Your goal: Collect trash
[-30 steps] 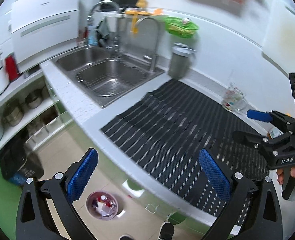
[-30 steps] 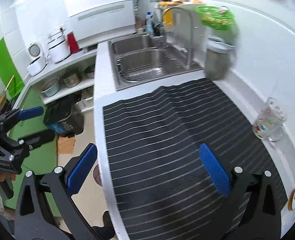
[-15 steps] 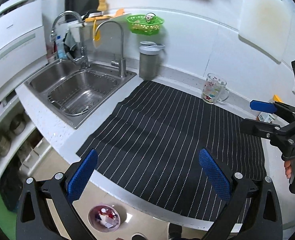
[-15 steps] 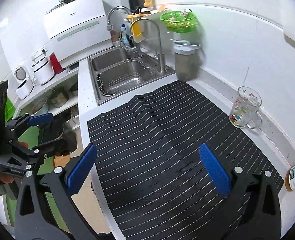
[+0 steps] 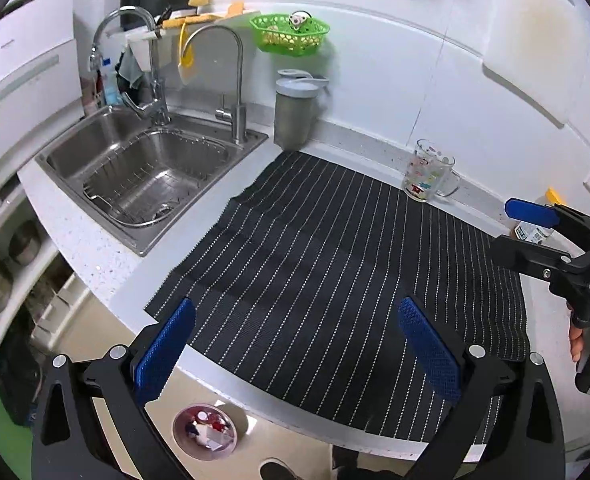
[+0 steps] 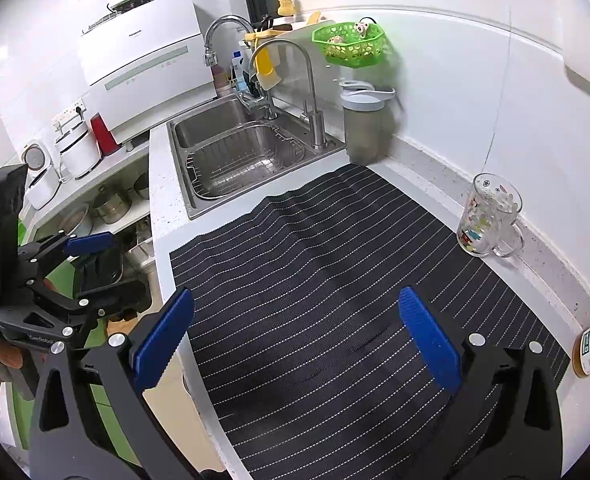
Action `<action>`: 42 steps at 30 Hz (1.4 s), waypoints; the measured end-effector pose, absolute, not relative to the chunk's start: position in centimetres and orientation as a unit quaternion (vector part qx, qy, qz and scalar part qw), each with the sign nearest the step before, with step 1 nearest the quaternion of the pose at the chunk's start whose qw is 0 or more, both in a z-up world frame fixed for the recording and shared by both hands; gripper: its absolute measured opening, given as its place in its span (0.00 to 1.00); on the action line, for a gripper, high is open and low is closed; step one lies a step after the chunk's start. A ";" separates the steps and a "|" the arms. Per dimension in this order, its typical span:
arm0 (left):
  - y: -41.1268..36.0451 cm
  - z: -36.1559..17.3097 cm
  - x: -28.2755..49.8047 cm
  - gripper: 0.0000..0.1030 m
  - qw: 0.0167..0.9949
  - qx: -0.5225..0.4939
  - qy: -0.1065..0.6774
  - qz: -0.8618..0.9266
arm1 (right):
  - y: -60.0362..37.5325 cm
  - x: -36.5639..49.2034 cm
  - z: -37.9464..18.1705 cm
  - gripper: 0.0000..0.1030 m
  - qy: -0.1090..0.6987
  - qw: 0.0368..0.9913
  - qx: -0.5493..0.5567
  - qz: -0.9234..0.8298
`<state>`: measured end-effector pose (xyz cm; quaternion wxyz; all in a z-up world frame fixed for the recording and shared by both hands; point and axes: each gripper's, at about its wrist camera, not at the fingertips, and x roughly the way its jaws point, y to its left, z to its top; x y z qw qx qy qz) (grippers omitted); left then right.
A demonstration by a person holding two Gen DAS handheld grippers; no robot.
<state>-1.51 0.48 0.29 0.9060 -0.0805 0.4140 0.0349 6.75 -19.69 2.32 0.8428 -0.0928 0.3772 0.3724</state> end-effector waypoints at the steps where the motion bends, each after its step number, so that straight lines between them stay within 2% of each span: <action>1: 0.4 0.2 -1.4 0.95 0.906 -0.077 0.415 0.040 | -19.6 6.8 2.2 0.97 0.378 0.842 -0.094 0.373; 42: 1.0 0.4 -1.0 0.95 0.908 -0.089 0.407 0.040 | -18.8 7.2 2.0 0.97 0.382 0.837 -0.106 0.378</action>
